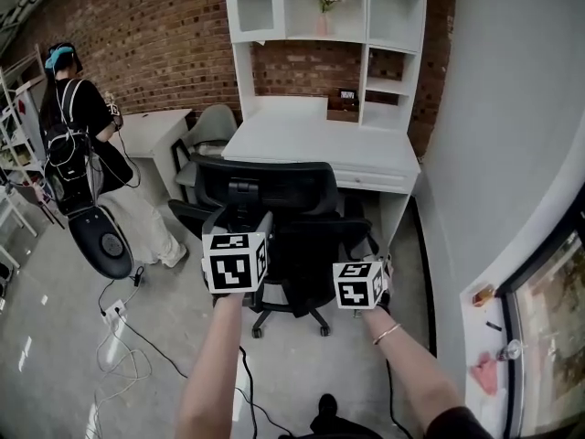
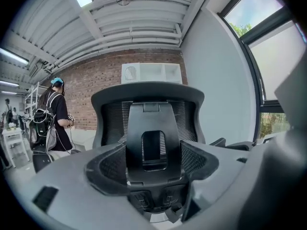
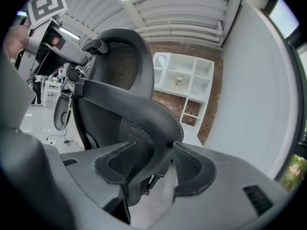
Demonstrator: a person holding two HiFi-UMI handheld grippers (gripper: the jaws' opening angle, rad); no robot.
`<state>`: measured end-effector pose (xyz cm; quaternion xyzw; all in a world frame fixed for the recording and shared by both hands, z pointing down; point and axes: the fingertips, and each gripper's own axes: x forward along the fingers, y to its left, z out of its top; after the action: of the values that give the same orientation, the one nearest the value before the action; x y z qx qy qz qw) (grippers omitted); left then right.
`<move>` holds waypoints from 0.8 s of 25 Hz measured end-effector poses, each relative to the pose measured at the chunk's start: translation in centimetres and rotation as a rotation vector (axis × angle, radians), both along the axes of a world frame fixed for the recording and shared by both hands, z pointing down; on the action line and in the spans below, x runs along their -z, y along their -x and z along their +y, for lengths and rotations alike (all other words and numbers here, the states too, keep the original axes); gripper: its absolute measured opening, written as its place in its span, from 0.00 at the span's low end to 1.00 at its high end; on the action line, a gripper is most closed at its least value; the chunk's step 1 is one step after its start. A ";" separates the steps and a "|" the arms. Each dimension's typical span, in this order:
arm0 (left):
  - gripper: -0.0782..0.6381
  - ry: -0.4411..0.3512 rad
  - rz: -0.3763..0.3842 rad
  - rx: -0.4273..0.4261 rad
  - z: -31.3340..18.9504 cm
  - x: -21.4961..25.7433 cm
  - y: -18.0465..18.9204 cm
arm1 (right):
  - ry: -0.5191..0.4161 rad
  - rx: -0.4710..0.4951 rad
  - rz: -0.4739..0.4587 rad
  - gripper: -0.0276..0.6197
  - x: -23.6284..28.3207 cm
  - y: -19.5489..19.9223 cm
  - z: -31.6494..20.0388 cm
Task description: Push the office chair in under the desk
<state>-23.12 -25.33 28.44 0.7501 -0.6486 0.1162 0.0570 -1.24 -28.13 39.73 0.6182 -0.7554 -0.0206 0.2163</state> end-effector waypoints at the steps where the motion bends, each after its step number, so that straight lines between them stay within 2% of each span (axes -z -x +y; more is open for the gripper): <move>1: 0.54 -0.004 0.003 -0.003 0.0 0.0 -0.2 | -0.006 -0.005 -0.006 0.41 0.0 -0.1 -0.1; 8: 0.54 -0.003 0.006 -0.008 0.0 -0.3 -1.8 | 0.049 -0.004 -0.067 0.41 -0.1 -0.8 -0.9; 20: 0.54 0.010 0.001 0.006 1.2 -0.7 -1.4 | 0.075 0.078 -0.058 0.41 -0.8 -0.2 2.9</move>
<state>-21.74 -24.13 29.15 0.7480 -0.6500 0.1189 0.0617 -1.01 -25.19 40.57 0.5803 -0.7850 0.0170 0.2164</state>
